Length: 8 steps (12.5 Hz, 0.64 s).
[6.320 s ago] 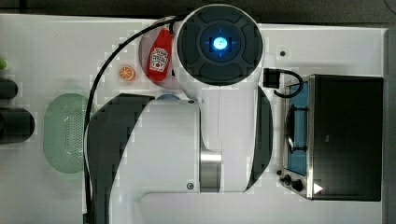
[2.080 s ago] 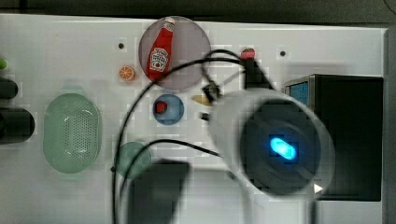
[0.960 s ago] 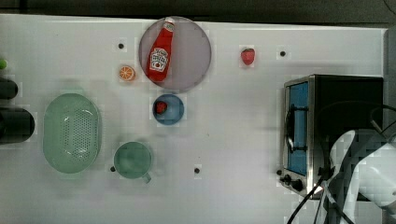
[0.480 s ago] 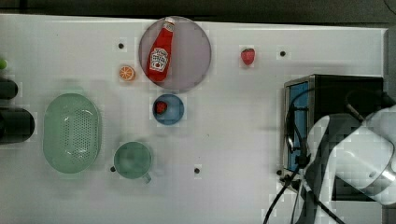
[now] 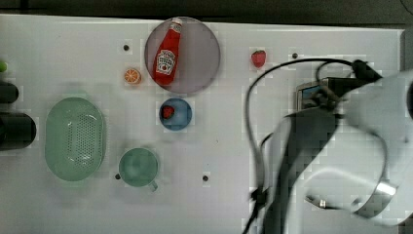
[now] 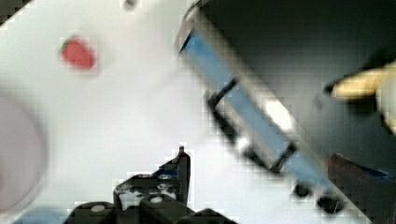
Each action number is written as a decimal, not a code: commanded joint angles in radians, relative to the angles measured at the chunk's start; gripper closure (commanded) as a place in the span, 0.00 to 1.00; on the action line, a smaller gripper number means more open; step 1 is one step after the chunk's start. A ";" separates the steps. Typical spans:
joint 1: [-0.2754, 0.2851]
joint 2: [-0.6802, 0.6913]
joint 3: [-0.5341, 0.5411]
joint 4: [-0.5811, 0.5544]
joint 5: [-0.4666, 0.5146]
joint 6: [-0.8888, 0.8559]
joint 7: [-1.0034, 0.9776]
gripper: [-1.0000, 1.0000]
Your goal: Pick banana from table and place on oven.
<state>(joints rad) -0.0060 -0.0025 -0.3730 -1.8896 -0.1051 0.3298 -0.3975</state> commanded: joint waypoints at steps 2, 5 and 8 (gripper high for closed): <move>0.062 -0.157 0.181 -0.005 0.001 -0.124 0.562 0.00; 0.063 -0.242 0.265 -0.040 0.007 -0.132 0.730 0.00; 0.063 -0.308 0.285 -0.104 0.015 -0.136 0.727 0.00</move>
<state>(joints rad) 0.0989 -0.3047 -0.0350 -1.9434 -0.0996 0.1998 0.2225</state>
